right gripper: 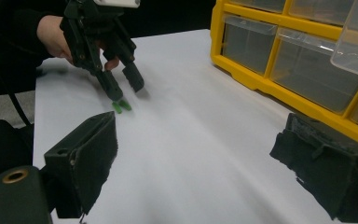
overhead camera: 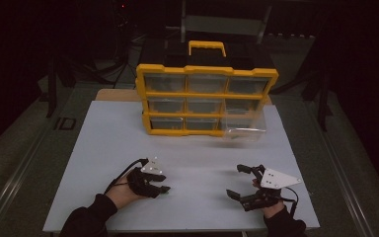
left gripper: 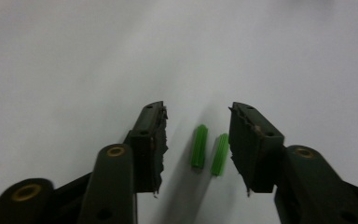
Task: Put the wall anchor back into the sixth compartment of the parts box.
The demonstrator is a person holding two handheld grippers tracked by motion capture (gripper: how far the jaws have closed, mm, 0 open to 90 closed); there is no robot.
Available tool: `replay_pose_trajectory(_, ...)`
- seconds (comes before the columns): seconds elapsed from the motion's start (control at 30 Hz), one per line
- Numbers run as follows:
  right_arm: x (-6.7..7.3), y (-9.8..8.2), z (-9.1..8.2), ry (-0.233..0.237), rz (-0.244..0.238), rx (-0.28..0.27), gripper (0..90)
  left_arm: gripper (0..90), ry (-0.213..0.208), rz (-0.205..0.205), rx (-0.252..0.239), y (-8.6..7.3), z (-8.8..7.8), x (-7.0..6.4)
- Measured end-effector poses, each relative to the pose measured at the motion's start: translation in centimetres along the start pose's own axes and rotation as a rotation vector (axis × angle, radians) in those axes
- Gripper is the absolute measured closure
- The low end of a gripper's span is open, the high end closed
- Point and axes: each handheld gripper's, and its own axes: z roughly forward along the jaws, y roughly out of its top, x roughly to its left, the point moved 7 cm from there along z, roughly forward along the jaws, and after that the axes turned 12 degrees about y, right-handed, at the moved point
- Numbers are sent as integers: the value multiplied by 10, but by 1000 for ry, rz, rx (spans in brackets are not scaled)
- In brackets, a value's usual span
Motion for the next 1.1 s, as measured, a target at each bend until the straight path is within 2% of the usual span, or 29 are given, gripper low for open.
replay_pose_trajectory(0.3, 0, 0, 0, 0, 0, 1, 107, 671, -16, 3, 39, -6, 6, 1)
replay_pose_trajectory(0.5, 0, 0, 0, 1, -1, 2, 107, 720, -23, 0, 46, -7, 8, 3)
replay_pose_trajectory(0.87, 0, -1, 0, -1, -1, 3, 107, 728, -38, -7, 58, -5, 9, 3)
replay_pose_trajectory(1.1, 0, -1, 1, -3, -5, 10, 107, 739, -62, -15, 65, -4, 9, 2)
